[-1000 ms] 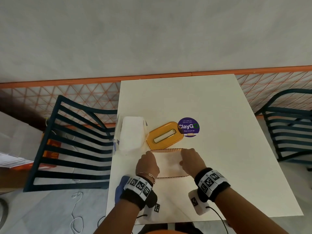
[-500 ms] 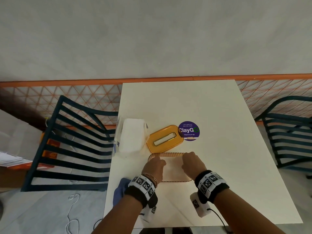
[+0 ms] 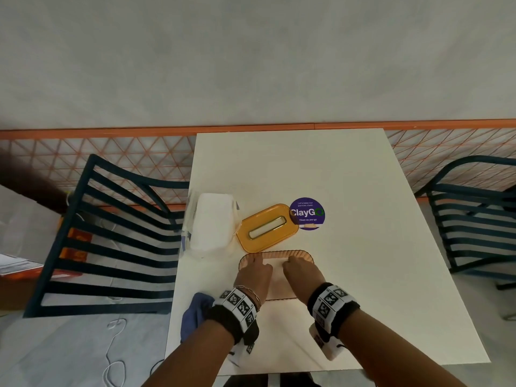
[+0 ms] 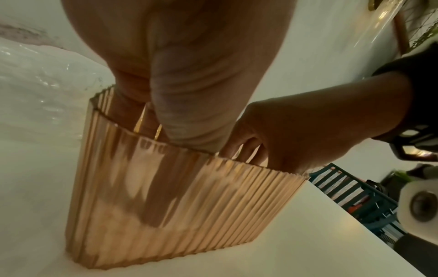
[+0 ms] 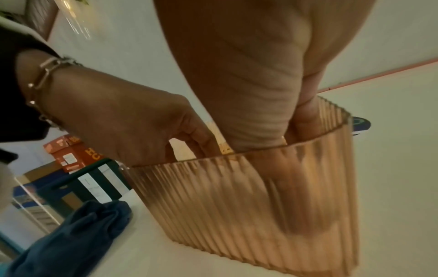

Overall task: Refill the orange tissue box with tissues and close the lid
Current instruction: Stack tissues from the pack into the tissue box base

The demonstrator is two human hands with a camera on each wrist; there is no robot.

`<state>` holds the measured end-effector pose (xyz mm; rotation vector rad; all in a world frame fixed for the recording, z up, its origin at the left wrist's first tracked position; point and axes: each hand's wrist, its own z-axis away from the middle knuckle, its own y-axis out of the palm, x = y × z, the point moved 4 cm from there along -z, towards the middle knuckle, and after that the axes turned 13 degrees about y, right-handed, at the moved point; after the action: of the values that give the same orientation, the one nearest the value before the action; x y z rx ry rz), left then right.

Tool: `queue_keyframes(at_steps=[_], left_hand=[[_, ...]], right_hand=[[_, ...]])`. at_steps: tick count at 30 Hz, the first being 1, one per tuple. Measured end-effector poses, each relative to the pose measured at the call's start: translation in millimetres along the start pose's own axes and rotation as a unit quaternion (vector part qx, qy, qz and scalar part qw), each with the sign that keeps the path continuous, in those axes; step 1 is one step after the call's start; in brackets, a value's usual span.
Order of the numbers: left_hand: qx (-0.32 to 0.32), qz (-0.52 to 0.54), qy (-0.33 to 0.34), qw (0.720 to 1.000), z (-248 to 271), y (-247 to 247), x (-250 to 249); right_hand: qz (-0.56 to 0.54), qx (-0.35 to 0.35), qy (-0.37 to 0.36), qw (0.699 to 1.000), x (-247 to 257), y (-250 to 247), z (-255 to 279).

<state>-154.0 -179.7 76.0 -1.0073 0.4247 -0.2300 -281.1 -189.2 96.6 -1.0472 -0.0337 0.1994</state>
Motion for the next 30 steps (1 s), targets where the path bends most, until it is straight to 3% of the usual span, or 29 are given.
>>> queue_keyframes(at_steps=[5,7,9,11,13,15,17,21,30], left_hand=[[0.005,0.024,0.003,1.000,-1,0,4],[-0.018,0.050,0.001,0.999,3,-8,3],[-0.112,0.088,-0.014,0.990,13,-21,7],[-0.220,0.106,-0.078,0.966,33,-35,15],[-0.265,0.180,-0.186,0.929,51,-32,32],[-0.224,0.272,-0.255,0.901,57,-15,46],[-0.155,0.287,-0.260,0.909,53,-1,51],[-0.146,0.217,-0.252,0.932,50,-1,50],[-0.170,0.224,-0.304,0.910,60,-3,69]], right_hand=[[-0.014,0.001,-0.014,1.000,0,1,-4],[-0.068,-0.016,-0.018,0.997,-7,-5,-2],[-0.157,-0.099,0.007,0.983,-20,-17,5],[-0.261,-0.171,0.091,0.946,-42,-22,13],[-0.331,-0.129,0.190,0.915,-62,-14,15],[-0.314,0.006,0.223,0.923,-67,2,12],[-0.292,0.057,0.214,0.930,-65,11,8],[-0.282,0.060,0.208,0.934,-61,16,-1],[-0.269,0.065,0.162,0.947,-38,0,-10]])
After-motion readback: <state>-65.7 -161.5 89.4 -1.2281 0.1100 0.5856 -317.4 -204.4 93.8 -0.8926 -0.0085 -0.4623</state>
